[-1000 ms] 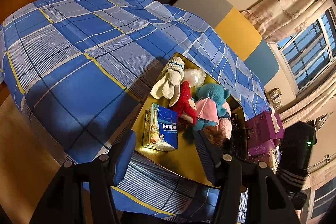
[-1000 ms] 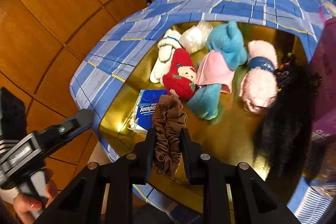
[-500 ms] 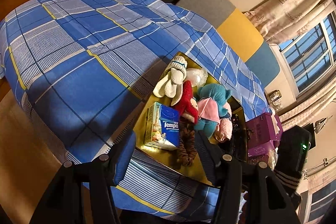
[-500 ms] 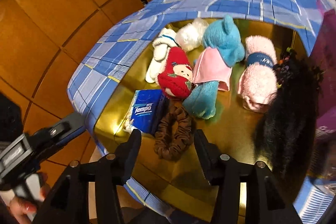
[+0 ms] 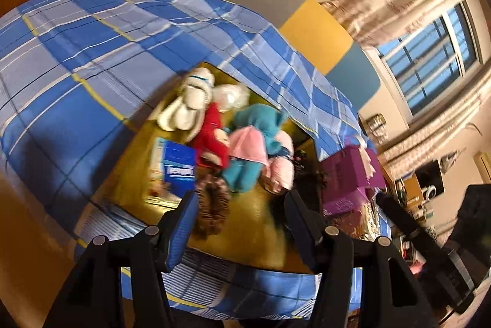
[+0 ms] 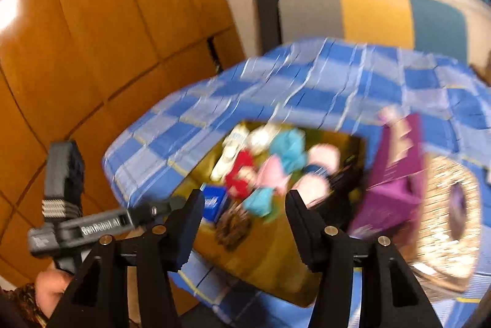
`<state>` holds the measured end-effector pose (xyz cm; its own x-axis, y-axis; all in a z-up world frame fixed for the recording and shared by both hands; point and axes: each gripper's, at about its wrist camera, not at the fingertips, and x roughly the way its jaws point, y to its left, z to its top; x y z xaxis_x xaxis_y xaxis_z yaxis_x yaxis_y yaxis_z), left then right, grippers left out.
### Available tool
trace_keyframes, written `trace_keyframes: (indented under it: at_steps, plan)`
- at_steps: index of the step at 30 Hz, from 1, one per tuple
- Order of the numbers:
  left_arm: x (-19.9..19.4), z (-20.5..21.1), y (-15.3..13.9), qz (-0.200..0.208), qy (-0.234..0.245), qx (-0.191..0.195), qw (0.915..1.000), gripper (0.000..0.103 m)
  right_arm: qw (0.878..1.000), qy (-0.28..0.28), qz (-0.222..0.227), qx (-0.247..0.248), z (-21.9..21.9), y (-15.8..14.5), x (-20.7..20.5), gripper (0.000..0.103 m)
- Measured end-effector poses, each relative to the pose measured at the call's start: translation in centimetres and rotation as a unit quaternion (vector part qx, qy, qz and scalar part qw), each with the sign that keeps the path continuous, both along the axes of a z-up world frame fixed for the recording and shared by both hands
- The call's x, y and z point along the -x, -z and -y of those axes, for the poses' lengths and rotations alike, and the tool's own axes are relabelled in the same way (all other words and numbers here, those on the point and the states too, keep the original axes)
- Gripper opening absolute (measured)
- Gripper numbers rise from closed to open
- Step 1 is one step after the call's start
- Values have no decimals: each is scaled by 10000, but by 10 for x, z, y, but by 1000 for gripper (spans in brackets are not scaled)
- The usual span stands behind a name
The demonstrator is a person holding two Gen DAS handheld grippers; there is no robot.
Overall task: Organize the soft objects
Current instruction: 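Move the right gripper back from the tray toward the white sponge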
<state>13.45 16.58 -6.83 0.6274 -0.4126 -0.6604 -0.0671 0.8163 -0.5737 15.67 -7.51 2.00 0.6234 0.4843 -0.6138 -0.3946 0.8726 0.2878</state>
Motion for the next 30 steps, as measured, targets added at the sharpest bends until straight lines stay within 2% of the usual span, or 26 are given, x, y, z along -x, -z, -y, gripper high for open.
trace_keyframes:
  at_steps: [2,6,13,24,26,30]
  plan:
    - [0,9,-3,34,99,-6,9999,59,9995,279,158,31,21,-13,1,61]
    - [0,30,-10,80,365,-50,9993,59,9962,815,257,145,66,-26,1,61]
    - [0,69,-16,92,826,-14,9965,59,9844,1708,98,407,147,-25,3,64]
    - [10,146,-35,255,1722,-147,9846,59,9587,2729,-265,753,251,3,12,67]
    - [11,162,-40,326,1915,-182,9808,59,9549,2825,-408,824,269,13,11,69]
    - [15,203,-47,441,2450,-351,9679,59,9458,2983,-800,1005,303,42,5,69]
